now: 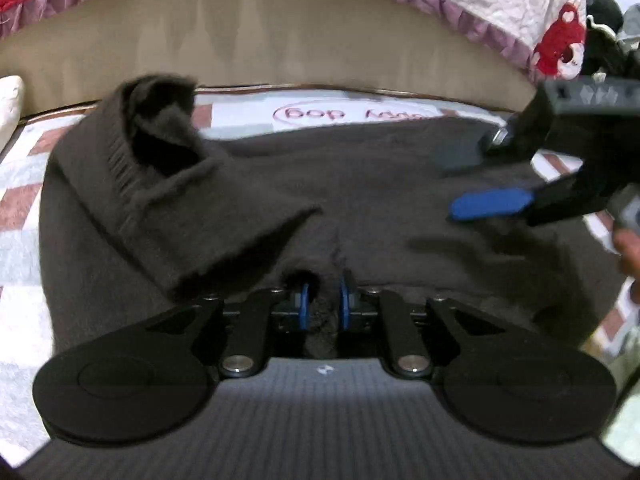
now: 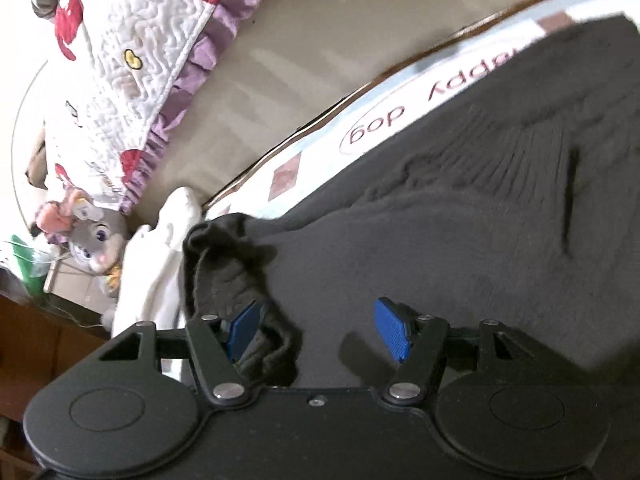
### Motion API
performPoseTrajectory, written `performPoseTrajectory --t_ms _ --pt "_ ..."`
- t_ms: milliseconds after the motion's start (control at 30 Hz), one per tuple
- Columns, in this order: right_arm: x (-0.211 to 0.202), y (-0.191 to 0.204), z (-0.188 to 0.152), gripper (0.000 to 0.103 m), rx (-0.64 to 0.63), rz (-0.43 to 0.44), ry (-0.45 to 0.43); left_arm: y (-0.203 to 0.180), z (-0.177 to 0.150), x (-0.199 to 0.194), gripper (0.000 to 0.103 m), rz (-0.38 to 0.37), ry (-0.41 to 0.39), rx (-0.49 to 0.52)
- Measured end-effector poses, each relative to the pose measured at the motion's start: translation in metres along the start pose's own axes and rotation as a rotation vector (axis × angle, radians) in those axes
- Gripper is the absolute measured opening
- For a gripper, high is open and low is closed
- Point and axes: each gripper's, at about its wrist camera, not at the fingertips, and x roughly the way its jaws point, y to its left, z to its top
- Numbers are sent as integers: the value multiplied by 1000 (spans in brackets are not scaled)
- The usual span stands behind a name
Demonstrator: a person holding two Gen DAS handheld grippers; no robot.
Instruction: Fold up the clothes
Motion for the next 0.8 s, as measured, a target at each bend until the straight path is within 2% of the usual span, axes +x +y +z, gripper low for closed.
performPoseTrajectory --t_ms 133,267,367,467,533,567,600,633,667,800 --pt "13 19 -6 69 -50 60 40 7 0 -1 15 -137 30 -88" --pt "37 49 0 73 -117 101 96 0 -13 7 15 -118 42 -70" --pt "69 76 2 74 -213 74 174 3 -15 -3 15 -124 49 -76" --pt "96 98 -8 74 -353 37 253 8 -19 -29 15 -123 24 -55" --pt "105 109 -18 63 -482 10 272 7 -23 -46 17 -98 22 21" --pt "105 114 -24 41 -559 2 267 6 -25 -53 18 -83 22 72" --pt "104 119 -29 10 -619 -2 262 6 -26 -60 18 -74 17 114" --pt "99 121 -29 10 -630 6 244 7 -26 -67 18 -70 7 141" --pt "91 123 -27 10 -605 22 212 13 -24 -73 18 -78 -14 128" --pt "57 127 -17 9 -505 75 87 44 -7 -94 18 -135 -138 -5"
